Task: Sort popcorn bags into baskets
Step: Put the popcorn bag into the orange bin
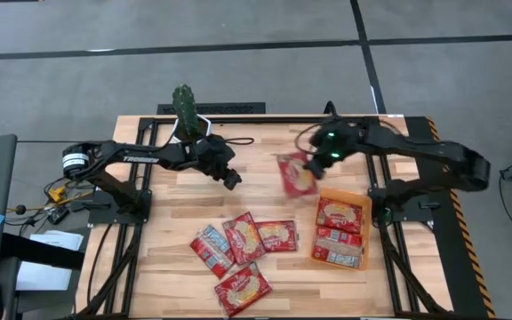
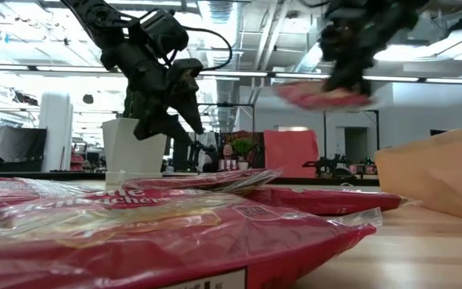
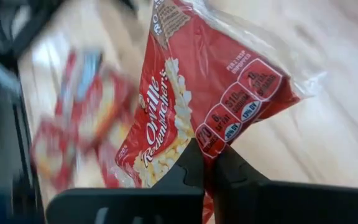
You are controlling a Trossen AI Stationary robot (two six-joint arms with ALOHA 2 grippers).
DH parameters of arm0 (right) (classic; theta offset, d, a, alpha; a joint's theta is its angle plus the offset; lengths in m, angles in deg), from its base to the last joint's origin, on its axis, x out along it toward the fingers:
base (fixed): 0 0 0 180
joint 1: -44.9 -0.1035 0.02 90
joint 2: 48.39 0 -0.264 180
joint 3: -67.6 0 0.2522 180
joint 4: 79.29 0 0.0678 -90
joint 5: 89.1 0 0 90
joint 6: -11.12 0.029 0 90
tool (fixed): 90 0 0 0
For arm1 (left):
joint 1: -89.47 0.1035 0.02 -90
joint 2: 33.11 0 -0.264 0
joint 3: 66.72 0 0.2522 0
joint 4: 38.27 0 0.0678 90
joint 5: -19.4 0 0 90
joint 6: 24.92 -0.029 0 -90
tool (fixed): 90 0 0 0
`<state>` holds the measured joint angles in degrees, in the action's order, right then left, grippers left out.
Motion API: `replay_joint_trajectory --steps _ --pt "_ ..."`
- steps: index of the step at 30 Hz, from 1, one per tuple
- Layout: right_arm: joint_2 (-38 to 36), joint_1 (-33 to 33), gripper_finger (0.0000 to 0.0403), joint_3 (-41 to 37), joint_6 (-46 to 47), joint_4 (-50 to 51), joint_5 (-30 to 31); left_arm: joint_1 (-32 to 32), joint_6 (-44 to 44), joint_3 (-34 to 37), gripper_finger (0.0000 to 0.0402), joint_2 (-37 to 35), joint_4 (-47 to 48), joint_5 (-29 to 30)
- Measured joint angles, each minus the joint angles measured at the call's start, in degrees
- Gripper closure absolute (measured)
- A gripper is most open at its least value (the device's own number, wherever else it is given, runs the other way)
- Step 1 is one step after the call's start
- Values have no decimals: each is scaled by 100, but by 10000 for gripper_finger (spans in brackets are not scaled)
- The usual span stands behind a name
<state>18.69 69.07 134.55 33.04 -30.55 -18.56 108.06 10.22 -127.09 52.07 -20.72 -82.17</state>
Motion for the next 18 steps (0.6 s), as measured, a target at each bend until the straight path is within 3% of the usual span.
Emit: replay_joint_trajectory --steps 5,10,18 --pt "-730 -41 391 0 -814 1830 -134 -7 130 0 253 -4 3 21" --pt "-989 -271 391 -2 -1616 3381 88 -33 129 -2 253 -4 75 90" --pt "-754 -914 391 -4 -2490 3799 666 -31 141 -4 253 -4 83 185"
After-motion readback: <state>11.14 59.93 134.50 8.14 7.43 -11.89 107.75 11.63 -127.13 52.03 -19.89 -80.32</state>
